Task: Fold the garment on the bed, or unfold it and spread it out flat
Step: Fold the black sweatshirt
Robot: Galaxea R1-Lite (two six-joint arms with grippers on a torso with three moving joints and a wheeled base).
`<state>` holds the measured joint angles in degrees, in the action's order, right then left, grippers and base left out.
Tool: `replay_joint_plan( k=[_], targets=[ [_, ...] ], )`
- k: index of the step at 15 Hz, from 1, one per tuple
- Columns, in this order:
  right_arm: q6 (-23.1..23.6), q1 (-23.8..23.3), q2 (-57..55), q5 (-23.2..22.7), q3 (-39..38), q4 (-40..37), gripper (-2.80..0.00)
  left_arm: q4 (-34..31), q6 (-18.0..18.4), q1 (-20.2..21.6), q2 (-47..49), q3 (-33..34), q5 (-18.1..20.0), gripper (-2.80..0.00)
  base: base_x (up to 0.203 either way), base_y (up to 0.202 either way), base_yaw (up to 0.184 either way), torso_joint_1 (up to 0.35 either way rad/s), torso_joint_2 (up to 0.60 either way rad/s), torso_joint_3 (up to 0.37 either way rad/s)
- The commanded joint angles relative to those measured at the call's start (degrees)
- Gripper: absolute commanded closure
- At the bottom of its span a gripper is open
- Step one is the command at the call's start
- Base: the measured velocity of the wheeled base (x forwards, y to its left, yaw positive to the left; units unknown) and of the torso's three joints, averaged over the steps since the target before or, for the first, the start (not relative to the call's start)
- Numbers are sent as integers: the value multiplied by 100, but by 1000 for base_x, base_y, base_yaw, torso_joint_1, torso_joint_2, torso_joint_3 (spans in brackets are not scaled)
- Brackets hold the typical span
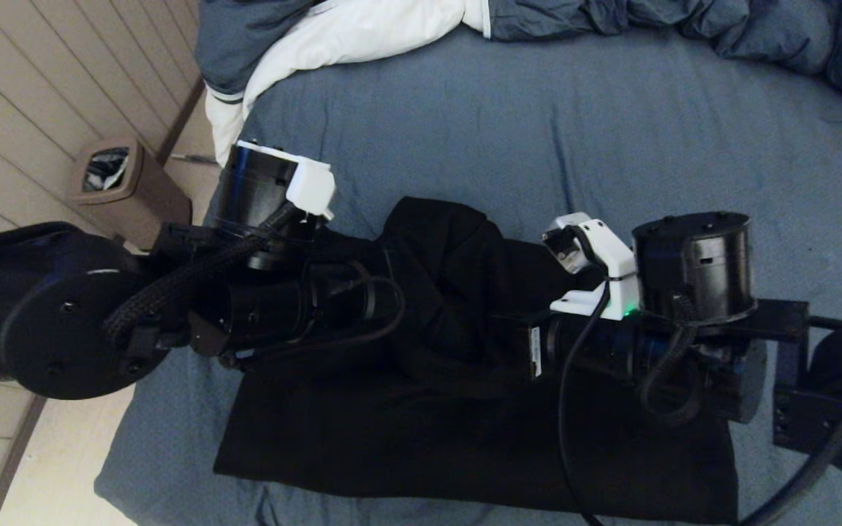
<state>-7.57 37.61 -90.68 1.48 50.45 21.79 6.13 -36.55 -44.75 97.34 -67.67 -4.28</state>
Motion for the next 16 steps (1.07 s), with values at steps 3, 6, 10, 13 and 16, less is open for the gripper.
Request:
replay_joint_plan(
  k=[3, 6, 10, 13, 16],
  targets=[
    [10, -439, 576, -2, 321, -244, 0, -343, 5, 107, -499, -285, -30, 0, 0, 0, 0, 0, 0, 0],
    [0, -1100, 942, -13, 814, -1247, 0, -1084, 271, 1055, -811, -504, -37, 0, 0, 0, 0, 0, 0, 0],
    [-101, -2026, 1252, -22, 1043, -2453, 0, -1753, 917, 2507, -1125, -262, -62, 0, 0, 0, 0, 0, 0, 0],
    [-207, -2234, 1306, -22, 1129, -3150, 0, -1654, 1136, 3100, -1244, 371, -15, 0, 0, 0, 0, 0, 0, 0],
    [-275, -2400, 1287, -24, 1395, -4399, 0, -1069, 1167, 3316, -1190, 1004, 13, 0, 0, 0, 0, 0, 0, 0]
  ],
)
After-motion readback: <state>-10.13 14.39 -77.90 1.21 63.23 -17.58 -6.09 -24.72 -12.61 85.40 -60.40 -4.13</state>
